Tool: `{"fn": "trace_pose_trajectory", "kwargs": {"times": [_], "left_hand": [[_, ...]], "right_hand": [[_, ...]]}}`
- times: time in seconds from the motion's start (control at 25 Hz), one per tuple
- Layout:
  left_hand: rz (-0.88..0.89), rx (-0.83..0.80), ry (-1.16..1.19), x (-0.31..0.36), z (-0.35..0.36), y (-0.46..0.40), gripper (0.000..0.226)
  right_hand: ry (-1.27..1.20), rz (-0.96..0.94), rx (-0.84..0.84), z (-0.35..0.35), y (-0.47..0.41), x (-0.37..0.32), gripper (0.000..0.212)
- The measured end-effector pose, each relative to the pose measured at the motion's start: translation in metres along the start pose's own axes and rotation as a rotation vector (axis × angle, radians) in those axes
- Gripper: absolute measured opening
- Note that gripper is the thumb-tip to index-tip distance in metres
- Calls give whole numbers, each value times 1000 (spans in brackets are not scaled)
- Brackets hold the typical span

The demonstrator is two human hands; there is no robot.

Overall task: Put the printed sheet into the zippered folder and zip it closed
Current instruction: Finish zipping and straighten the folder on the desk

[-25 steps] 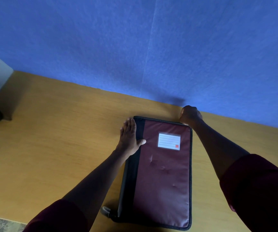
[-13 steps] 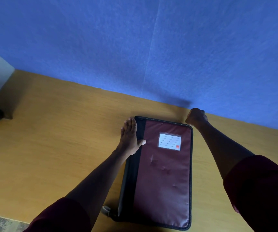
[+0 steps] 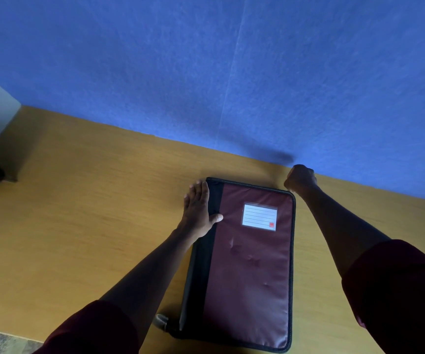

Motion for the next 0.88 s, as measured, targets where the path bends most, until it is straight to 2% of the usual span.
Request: {"fn": "trace_pose_trajectory", "kwargs": {"times": [0.2,0.36,0.52,0.72,0.88], "left_hand": [[-1,-17,5,0,-2,1,106],[0,-18,4,-1,-3,0,106],[-6,-22,0,0,-2,2,106],[1,-23,12,0,-4,1,106],[2,-28,2,0,-5,3,105]], "right_hand": [[-57,-23,74,14,2,-26,21],[-93,-11,66,16,1,-29,24],[-50,-10,-24,3,0,-3,12],[-80,68,-14,-2,3,15,12],[-88,241,-109,11,8,46,13]]}}
Point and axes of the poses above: each hand's wrist, its own y-axis away from the middle knuckle, its own z-axis out of the palm, x = y × z, the point moved 4 cm from there along -y, towards the middle knuckle, and after that the axes turned 5 degrees about -z, right-handed, at the moved point
